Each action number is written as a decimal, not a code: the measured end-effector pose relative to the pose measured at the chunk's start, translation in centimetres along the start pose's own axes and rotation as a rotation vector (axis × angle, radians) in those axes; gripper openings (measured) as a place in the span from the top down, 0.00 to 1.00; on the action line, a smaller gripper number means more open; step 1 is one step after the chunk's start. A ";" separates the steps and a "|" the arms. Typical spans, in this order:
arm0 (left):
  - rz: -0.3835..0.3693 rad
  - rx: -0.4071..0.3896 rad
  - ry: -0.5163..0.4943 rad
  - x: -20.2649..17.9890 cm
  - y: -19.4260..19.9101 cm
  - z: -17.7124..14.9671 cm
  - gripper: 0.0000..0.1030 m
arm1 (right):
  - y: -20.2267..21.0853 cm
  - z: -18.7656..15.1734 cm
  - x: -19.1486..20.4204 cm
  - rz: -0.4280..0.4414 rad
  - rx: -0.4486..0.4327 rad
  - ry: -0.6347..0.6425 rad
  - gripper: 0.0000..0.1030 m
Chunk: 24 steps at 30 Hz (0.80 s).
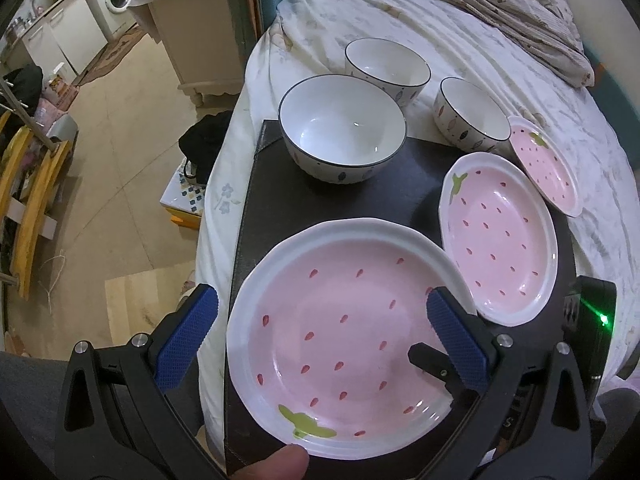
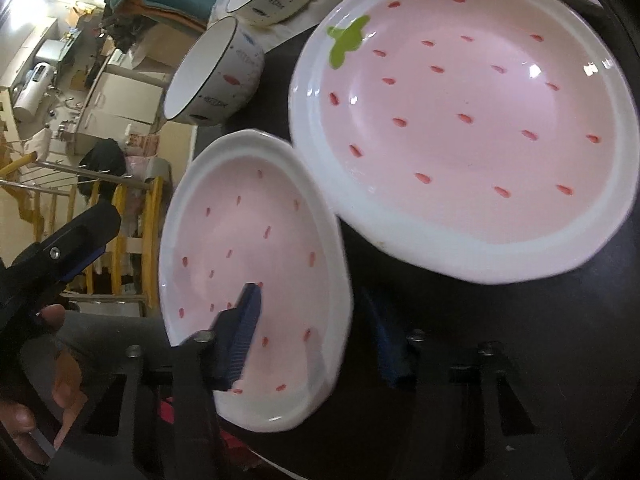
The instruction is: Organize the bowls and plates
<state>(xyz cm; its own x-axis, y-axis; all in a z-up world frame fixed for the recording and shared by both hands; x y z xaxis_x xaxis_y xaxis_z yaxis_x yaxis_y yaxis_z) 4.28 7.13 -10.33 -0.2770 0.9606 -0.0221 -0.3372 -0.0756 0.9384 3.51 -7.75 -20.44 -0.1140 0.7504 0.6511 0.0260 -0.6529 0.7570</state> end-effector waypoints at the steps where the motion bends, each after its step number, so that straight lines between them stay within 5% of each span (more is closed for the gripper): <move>1: 0.001 0.000 0.001 0.0 0.0 0.0 0.00 | 0.1 0.0 0.1 -0.001 -0.015 0.005 0.66; 4: 0.007 0.006 0.008 0.2 -0.3 0.0 0.00 | 0.1 0.1 0.1 -0.056 -0.019 0.036 0.78; 9: 0.014 0.000 0.053 1.7 -0.3 0.2 0.00 | 1.6 0.0 1.1 -0.017 -0.074 0.081 0.91; 13: 0.030 0.005 0.086 3.2 -0.7 0.2 0.00 | 3.2 -0.4 2.2 -0.034 -0.119 0.127 0.93; 19: 0.009 0.137 0.118 4.1 -3.2 -1.5 0.00 | 5.3 -0.3 0.2 -0.054 -0.141 0.067 0.94; 24: -0.047 0.228 0.075 2.5 -4.9 -3.1 0.13 | 6.9 -0.7 -1.8 -0.065 -0.155 0.008 0.94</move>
<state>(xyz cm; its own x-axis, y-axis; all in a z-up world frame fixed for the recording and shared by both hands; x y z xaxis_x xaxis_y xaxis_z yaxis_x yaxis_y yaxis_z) 2.41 9.06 -16.05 -0.3345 0.9385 -0.0854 -0.1417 0.0395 0.9891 3.19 -13.66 -16.47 -0.1186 0.7911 0.6001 -0.1350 -0.6116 0.7796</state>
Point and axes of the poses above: each gripper's, at about its wrist camera, not at the fingertips, and y roughly against the way its jaws point, x to its left, z to its top, the point moved 5 cm from there along -y, roughly the way its jaws point, and after that the axes turned 2 degrees about z, right-handed, at the moved point
